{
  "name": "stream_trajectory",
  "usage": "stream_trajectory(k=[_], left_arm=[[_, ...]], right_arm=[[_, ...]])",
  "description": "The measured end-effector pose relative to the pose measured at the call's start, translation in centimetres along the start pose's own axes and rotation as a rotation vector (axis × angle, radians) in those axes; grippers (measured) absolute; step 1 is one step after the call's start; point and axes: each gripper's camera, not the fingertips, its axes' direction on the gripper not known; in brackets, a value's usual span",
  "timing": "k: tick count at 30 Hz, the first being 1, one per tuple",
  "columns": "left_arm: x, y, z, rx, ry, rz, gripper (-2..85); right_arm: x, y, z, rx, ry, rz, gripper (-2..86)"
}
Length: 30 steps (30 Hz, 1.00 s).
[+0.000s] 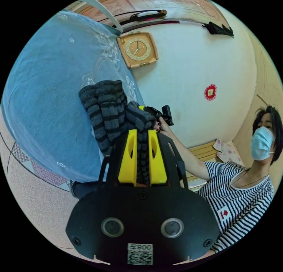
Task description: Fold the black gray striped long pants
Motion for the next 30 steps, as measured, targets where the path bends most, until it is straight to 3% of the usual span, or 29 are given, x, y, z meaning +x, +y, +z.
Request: stream_trajectory(k=[7, 11, 14, 21, 25, 30], left_arm=[[1.2, 0.7, -1.2, 0.131, 0.051, 0.066, 6.4], [-0.8, 1.1, -1.6, 0.132, -0.055, -0.035, 7.1], [-1.1, 2.2, -1.9, 0.16, -0.02, -0.074, 6.9], [5.2, 4.0, -4.2, 0.282, -0.106, 0.061, 2.1], [12.0, 2.3, -1.8, 0.178, -0.218, 0.258, 0.5], [15.3, 0.0, 2.8, 0.003, -0.604, 0.301, 0.1]], right_arm=[[-7.1, -1.3, -4.4, 0.131, -0.089, -0.166, 2.3], [-8.8, -3.7, -1.9, 0.056, -0.01, -0.148, 2.4], [-8.7, -4.6, -0.2, 0.024, 0.009, -0.074, 2.4], [-12.0, -1.0, -4.9, 0.243, 0.029, -0.132, 0.8], [-16.3, 0.1, -2.5, 0.208, 0.171, -0.246, 0.3], [-19.0, -1.2, 5.4, -0.011, 0.447, -0.319, 0.2]])
